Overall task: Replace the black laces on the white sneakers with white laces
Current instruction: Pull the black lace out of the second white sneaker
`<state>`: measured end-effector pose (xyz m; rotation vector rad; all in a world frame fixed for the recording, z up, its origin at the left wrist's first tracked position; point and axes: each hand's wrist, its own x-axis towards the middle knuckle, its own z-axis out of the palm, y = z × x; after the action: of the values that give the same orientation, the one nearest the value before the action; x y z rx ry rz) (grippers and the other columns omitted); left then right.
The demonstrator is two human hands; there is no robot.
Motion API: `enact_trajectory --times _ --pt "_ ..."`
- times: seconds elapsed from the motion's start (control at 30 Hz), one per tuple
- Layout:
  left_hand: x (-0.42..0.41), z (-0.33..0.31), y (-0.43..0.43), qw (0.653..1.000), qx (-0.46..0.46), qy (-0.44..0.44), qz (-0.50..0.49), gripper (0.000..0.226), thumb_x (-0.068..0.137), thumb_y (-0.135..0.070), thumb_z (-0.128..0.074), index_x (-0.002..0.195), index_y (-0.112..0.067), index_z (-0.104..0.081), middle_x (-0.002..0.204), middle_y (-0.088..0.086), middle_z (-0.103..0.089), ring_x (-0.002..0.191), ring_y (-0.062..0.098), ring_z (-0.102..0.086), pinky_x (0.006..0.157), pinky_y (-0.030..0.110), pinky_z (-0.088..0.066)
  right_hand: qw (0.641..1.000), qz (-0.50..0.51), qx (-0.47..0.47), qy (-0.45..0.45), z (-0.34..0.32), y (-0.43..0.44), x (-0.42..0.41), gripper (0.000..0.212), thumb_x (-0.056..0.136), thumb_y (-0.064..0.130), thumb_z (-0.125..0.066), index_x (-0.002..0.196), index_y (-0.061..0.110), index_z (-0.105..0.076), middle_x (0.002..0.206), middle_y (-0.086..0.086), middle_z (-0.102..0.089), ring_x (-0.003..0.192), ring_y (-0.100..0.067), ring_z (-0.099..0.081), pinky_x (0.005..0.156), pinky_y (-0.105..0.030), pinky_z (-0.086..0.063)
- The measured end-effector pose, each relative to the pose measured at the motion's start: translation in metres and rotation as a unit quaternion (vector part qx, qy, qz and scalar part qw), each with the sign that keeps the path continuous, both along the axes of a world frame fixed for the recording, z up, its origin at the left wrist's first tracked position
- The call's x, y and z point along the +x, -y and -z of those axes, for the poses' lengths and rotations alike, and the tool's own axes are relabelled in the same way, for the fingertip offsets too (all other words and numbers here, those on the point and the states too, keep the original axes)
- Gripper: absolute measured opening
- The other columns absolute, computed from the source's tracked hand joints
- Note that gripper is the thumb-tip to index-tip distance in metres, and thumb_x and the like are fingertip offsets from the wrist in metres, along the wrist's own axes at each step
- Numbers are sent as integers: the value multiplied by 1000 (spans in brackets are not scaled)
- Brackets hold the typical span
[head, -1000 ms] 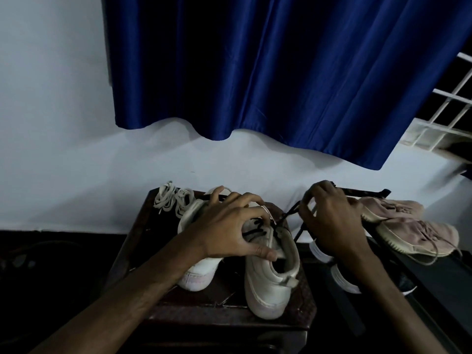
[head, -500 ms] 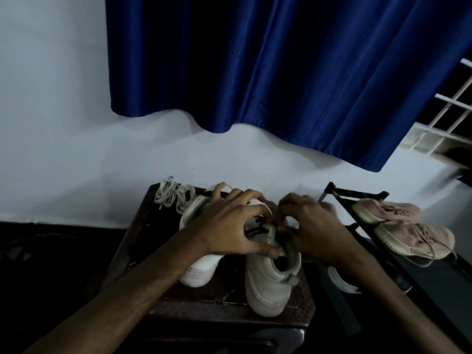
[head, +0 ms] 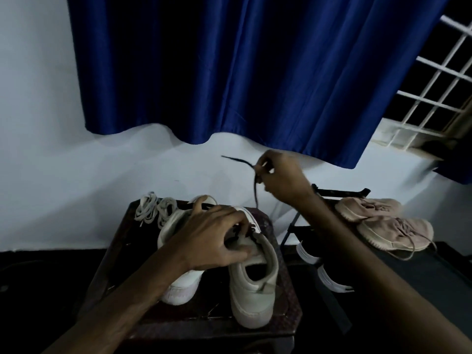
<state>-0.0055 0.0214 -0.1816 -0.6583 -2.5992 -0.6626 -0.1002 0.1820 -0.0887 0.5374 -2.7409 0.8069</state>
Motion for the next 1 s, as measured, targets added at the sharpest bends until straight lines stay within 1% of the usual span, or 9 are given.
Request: enact_trajectory --times 0.13,0.23,0.4,0.57,0.63,0.7,0.8,0.9,1.0 --pt "2 0 1 1000 1 -12 -8 26 67 -48 -49 87 -33 -56 69 -24 -47 84 -1 -55 112 42 -20 988 -71 -82 111 20 17 6 7 90 8 -61 87 7 -66 76 -8 -74 52 -12 -62 56 -27 -56" --pt "0 -1 2 1000 -3 -6 2 23 68 -43 -48 89 -35 -55 77 -17 -60 88 -1 -59 113 29 -11 979 -93 -113 140 38 8 9 8 91 11 -62 89 7 -67 79 -6 -74 56 -8 -63 54 -18 -49" --pt "-3 -1 2 999 14 30 -2 22 74 -52 -54 94 -43 -53 90 -17 -65 96 -5 -59 116 33 -12 946 -117 -244 180 61 -27 10 11 96 13 -58 103 7 -64 85 -10 -73 64 -14 -64 64 -30 -55" --pt "2 -7 -6 999 -25 37 -20 29 71 -62 -57 95 -46 -56 105 -31 -60 106 -12 -53 114 39 -12 914 -159 -330 172 111 -61 14 7 92 11 -64 96 6 -68 82 -5 -70 73 -16 -62 69 -36 -51" --pt "0 -13 -13 996 -84 17 -34 27 71 -61 -54 94 -46 -55 107 -32 -56 106 -12 -51 115 45 -13 912 -195 -326 154 122 -63 15 9 89 11 -68 95 4 -70 89 -10 -71 82 -19 -64 78 -39 -53" --pt "-2 -17 -22 991 -123 18 -52 23 73 -60 -51 90 -45 -54 104 -30 -56 102 -8 -54 114 48 -14 910 -239 -304 145 123 -65 15 9 88 9 -69 95 4 -71 94 -9 -71 88 -15 -65 82 -31 -53" --pt "-5 -17 -32 989 -117 33 -82 14 73 -50 -57 85 -43 -55 99 -29 -58 100 -8 -55 115 46 -15 910 -275 -269 156 122 -73 14 14 87 8 -71 101 5 -71 99 -7 -71 91 -9 -65 83 -24 -51" --pt "-2 -14 -41 987 -102 29 -124 16 73 -36 -71 82 -41 -58 89 -26 -60 89 -7 -56 112 44 -23 919 -278 -245 133 127 -80 14 18 86 11 -72 104 9 -71 104 -1 -71 100 -13 -65 91 -34 -52" --pt "3 -14 -55 979 -80 13 -186 16 71 -36 -78 75 -38 -62 72 -25 -58 70 -5 -51 102 38 -34 919 -264 -266 123 131 -85 15 17 88 17 -71 104 13 -72 105 0 -71 102 -17 -65 92 -46 -50"
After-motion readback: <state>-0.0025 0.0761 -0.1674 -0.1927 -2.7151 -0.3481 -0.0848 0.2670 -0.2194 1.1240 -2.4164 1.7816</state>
